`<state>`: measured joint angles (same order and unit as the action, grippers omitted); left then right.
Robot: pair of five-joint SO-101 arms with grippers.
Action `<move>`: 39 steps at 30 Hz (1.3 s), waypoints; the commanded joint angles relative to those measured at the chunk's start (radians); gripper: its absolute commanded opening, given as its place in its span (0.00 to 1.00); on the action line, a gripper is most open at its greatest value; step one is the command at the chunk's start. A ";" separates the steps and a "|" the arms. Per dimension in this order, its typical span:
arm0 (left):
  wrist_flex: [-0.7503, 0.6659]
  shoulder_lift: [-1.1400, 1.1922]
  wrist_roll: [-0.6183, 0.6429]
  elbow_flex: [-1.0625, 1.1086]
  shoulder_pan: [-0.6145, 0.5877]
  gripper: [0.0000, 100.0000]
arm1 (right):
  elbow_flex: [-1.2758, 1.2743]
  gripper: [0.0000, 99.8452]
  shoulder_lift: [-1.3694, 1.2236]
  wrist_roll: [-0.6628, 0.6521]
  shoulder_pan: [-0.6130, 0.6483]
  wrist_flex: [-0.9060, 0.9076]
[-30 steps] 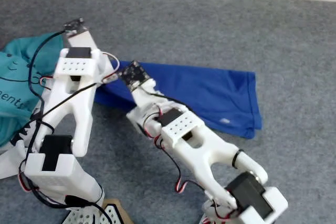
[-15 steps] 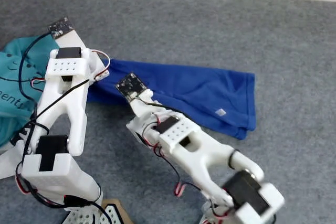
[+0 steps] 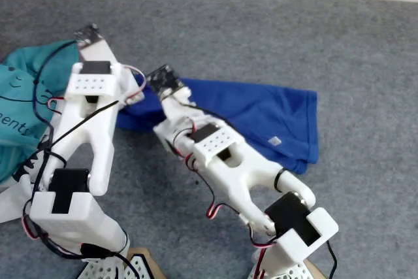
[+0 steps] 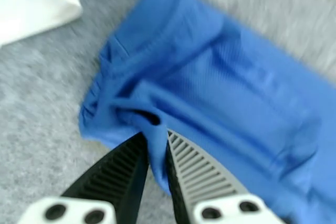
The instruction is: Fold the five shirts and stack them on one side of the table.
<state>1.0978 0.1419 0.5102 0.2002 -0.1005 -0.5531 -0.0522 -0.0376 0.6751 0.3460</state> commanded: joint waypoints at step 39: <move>-0.037 -0.453 0.098 0.303 -0.096 0.64 | 0.013 0.07 0.182 0.023 -0.104 0.101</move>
<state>1.0764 -0.2677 0.5992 0.5025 -0.1864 -0.5286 -0.0061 -0.0269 0.5570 0.3721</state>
